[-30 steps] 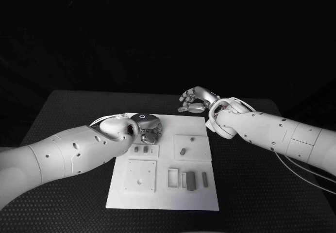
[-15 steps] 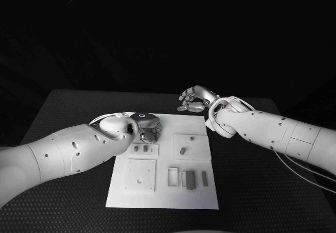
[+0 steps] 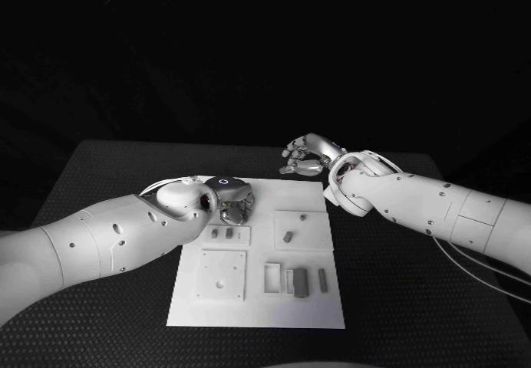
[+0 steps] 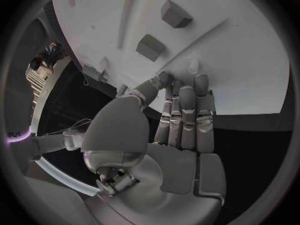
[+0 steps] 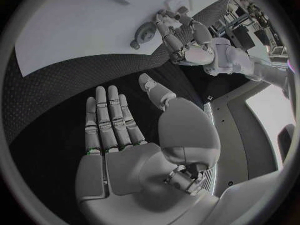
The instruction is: Assemble the parts on the task board
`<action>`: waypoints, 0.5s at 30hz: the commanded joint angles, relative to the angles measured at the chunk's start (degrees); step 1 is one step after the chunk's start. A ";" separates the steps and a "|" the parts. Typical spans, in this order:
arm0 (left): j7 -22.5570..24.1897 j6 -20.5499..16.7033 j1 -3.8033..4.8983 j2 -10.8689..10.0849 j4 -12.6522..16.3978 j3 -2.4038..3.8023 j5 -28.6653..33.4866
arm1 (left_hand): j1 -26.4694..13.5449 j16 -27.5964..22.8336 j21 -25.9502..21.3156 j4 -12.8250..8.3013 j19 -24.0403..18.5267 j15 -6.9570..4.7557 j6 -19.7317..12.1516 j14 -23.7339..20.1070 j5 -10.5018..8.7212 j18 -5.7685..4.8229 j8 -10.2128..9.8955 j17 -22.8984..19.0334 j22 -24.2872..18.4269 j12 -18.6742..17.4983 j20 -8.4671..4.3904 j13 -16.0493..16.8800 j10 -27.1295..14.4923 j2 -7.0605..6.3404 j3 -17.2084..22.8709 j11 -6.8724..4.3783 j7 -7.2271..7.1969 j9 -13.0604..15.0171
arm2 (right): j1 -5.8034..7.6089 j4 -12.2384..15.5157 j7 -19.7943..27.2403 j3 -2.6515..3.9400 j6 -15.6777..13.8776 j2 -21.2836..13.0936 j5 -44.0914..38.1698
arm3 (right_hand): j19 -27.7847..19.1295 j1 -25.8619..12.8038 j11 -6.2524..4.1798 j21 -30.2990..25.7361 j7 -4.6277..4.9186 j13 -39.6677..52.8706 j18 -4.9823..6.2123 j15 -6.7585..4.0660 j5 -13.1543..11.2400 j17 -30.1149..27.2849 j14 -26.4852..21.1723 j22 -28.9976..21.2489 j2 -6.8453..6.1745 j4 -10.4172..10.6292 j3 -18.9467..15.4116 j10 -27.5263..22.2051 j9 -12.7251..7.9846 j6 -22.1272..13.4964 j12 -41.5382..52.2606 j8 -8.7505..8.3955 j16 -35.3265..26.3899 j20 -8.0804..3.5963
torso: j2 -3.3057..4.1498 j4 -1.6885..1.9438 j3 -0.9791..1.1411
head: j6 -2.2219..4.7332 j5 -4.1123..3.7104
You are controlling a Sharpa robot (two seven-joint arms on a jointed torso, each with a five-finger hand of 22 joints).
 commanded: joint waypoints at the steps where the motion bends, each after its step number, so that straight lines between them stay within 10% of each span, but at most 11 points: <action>1: -0.27 2.77 -0.81 0.07 -0.46 -0.45 -1.00 | 0.25 0.24 0.30 -0.12 0.06 -0.30 0.51 -0.02 -0.39 1.70 0.22 0.00 1.40 0.03 -0.14 -0.13 0.54 0.08 0.28 0.03 0.03 0.00 | -0.02 0.00 0.43 0.03 0.46 0.03 -0.01 | 0.40 -0.24 0.00 -0.24 1.22 -0.11 -0.42 0.00 -0.05 0.07 0.58 0.06 0.21 0.06 -0.44 0.26 -0.07 -0.38 -0.23 0.31 -0.41 0.10 | 0.03 -0.05 -0.01 | -0.13 -0.12; 15: -0.21 1.24 -1.26 0.08 -0.47 -0.45 -1.18 | 0.79 0.82 0.85 -0.06 0.73 -0.69 1.16 0.92 -0.48 1.65 0.58 -0.08 1.35 -0.02 -0.51 0.00 1.51 0.96 0.41 -0.34 -0.17 -0.11 | -0.02 0.11 0.45 0.03 0.43 -0.11 0.05 | 0.44 -0.29 0.00 -0.35 1.23 -0.27 -0.40 -0.01 -0.05 0.14 0.65 0.10 0.21 0.06 -0.48 0.34 -0.11 -0.41 -0.30 0.32 -0.57 0.10 | 0.03 -0.03 0.07 | -0.30 -0.46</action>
